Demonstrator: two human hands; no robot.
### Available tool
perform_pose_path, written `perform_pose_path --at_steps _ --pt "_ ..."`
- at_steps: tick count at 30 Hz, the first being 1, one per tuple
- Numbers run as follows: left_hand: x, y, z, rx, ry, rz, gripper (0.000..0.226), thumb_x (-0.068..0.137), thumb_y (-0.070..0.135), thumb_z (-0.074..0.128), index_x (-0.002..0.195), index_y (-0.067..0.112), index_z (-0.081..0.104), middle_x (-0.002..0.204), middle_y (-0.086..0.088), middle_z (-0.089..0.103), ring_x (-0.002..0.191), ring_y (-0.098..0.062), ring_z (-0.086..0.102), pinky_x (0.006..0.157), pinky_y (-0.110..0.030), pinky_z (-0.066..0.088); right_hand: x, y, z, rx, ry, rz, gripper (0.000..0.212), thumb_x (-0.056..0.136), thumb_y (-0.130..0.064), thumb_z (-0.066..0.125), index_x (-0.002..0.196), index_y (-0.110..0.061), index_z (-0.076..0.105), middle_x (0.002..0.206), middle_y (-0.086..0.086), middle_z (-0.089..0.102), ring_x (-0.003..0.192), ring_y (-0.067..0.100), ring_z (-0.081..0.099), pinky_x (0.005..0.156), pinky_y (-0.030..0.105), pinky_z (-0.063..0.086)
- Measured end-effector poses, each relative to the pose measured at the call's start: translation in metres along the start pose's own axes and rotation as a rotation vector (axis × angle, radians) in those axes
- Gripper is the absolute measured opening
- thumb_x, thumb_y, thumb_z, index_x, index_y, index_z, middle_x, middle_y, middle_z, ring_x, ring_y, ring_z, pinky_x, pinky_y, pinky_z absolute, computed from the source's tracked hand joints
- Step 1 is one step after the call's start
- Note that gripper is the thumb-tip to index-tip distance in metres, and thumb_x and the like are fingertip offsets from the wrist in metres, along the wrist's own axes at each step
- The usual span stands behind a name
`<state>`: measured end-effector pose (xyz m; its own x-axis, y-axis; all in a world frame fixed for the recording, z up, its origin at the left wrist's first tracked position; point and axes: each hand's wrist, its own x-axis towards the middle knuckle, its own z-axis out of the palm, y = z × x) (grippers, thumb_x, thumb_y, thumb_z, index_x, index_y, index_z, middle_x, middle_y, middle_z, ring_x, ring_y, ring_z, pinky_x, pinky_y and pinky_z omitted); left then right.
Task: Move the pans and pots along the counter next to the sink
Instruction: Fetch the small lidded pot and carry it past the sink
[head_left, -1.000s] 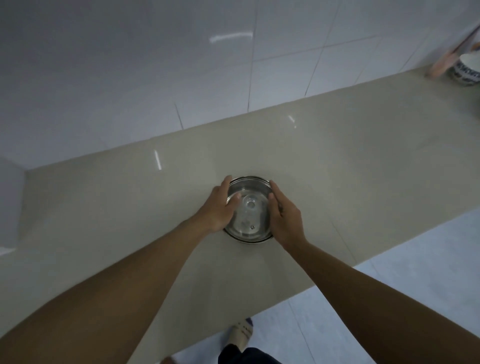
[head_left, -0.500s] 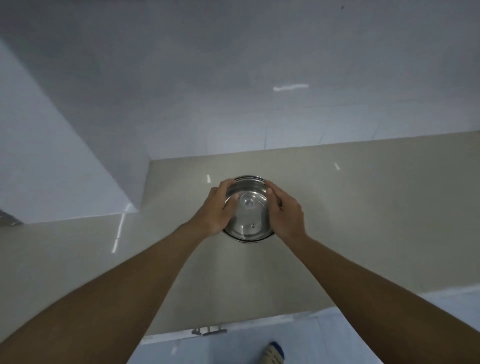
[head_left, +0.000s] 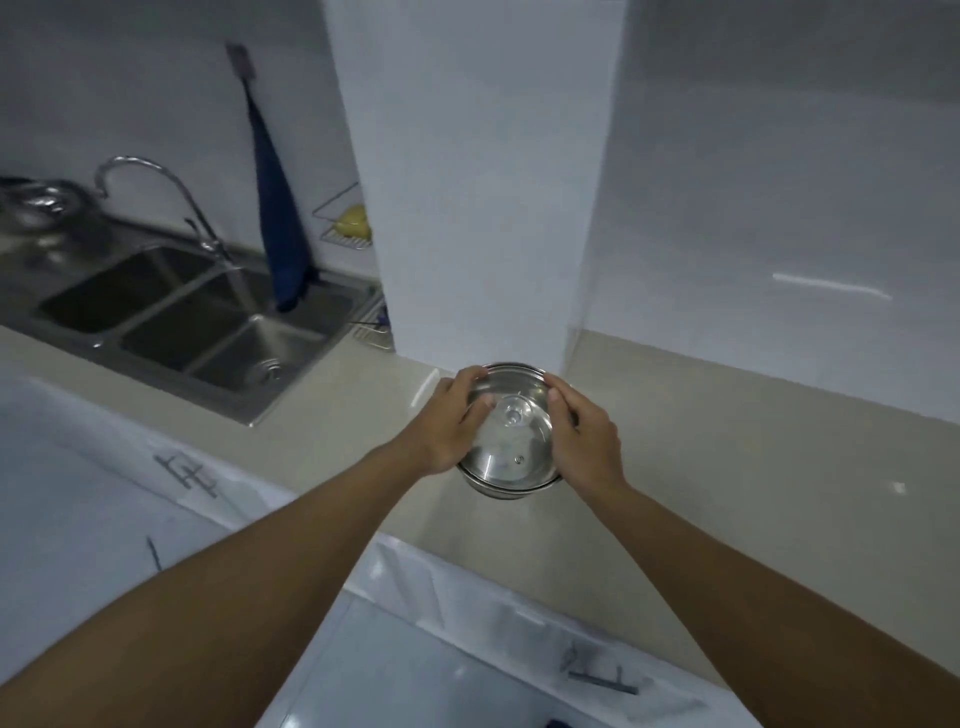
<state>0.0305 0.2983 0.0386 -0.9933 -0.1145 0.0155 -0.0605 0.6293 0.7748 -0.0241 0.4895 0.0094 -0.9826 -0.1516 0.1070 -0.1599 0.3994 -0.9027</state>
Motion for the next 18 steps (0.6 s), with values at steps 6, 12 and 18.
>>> perform_pose_path --at_steps 6,12,18 --pt "-0.027 -0.057 -0.07 0.003 0.127 -0.149 0.043 0.104 0.038 0.042 0.145 0.026 0.036 0.13 -0.007 0.044 0.114 -0.017 0.049 0.102 -0.027 0.036 0.011 -0.04 0.092 0.006 -0.17 -0.055 0.036 0.095 -0.052 0.043 0.127 -0.054 0.059 0.123 -0.02 0.07 0.116 0.01 0.063 0.102 0.031 0.047" --pt "-0.028 -0.112 -0.146 0.016 0.252 -0.242 0.041 0.104 0.038 0.043 0.143 0.027 0.04 0.137 -0.009 0.047 0.126 -0.024 0.049 0.111 -0.045 0.04 0.045 -0.085 0.186 0.027 -0.348 -0.132 0.037 0.095 -0.054 0.049 0.13 -0.05 0.061 0.128 -0.015 0.069 0.118 0.014 0.062 0.107 0.037 0.046" --pt "-0.033 -0.157 -0.206 0.009 0.366 -0.358 0.041 0.104 0.04 0.042 0.143 0.026 0.039 0.144 -0.009 0.044 0.129 -0.025 0.048 0.112 -0.047 0.042 0.073 -0.122 0.273 0.038 -0.508 -0.205 0.036 0.097 -0.05 0.049 0.132 -0.048 0.061 0.128 -0.017 0.068 0.12 0.012 0.06 0.107 0.038 0.047"
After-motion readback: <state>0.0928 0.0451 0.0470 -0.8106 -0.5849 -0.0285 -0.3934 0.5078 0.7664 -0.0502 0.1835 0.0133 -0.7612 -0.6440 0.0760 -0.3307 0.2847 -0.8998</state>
